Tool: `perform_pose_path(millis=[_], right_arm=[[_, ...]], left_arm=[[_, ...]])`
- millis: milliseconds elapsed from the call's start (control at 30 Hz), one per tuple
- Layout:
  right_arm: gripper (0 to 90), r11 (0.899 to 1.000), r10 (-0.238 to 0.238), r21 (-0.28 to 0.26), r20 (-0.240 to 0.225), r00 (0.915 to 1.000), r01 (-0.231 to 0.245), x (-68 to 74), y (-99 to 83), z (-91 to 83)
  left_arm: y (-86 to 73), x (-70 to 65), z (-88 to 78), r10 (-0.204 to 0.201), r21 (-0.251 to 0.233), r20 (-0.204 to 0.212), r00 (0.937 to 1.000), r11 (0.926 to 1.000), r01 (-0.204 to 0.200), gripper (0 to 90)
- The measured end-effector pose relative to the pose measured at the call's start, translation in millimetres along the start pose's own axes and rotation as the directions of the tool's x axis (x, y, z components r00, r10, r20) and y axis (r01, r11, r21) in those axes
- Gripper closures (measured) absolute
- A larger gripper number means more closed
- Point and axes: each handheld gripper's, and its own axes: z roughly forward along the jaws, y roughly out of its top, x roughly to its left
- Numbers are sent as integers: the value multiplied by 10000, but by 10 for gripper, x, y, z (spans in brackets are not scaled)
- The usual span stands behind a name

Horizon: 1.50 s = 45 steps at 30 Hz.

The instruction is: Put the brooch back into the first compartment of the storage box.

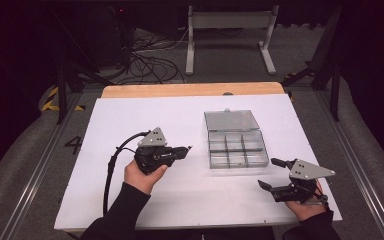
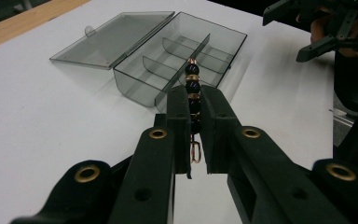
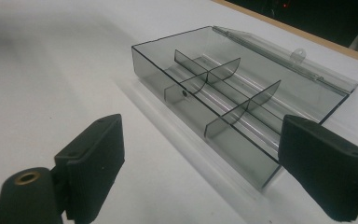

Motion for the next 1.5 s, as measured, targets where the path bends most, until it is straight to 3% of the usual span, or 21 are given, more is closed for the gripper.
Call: perform_pose_path(millis=[700, 1300, 1500], right_arm=[[150, 10000, -4, -7, -47, 10000, 4, -8, -6, 0], [150, 10000, 14, -26, -75, 10000, -14, -11, -9, 0], [150, 10000, -15, -12, -30, 10000, 15, -11, -8, -7]], left_arm=[[308, -40, 349, 301, 2, 355, 9989, 9995, -302, 832], [317, 50, 541, -19, -328, 489, 9988, 9995, 35, 832], [281, 94, 682, -182, -525, 760, 9969, 9984, 222, 833]])
